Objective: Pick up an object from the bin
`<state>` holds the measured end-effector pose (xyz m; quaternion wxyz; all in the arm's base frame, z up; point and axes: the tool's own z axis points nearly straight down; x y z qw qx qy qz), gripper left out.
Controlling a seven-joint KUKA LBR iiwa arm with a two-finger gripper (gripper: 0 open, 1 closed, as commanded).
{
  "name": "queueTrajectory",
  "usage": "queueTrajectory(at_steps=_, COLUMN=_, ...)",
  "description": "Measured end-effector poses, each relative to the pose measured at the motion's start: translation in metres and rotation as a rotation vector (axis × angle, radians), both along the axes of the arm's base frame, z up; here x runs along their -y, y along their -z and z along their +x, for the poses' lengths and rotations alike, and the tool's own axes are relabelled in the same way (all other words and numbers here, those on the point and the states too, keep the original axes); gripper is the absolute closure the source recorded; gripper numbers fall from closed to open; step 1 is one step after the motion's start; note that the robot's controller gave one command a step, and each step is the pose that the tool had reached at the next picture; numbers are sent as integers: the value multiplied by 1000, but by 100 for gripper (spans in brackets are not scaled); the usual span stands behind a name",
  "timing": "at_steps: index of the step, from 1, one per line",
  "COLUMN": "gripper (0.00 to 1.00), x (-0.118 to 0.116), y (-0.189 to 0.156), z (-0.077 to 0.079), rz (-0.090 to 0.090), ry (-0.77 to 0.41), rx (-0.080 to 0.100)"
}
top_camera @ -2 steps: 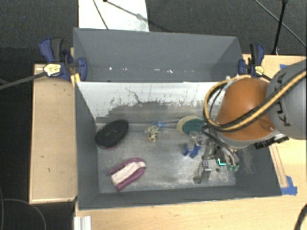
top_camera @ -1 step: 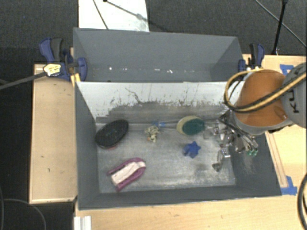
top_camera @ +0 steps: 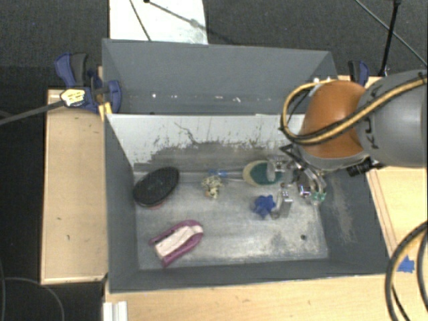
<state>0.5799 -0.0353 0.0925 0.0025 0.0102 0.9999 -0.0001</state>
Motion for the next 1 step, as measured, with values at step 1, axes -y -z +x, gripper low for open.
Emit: queueTrajectory(at_steps=1, gripper=100, x=0, y=0, z=-1, rz=1, ry=2, rx=-1)
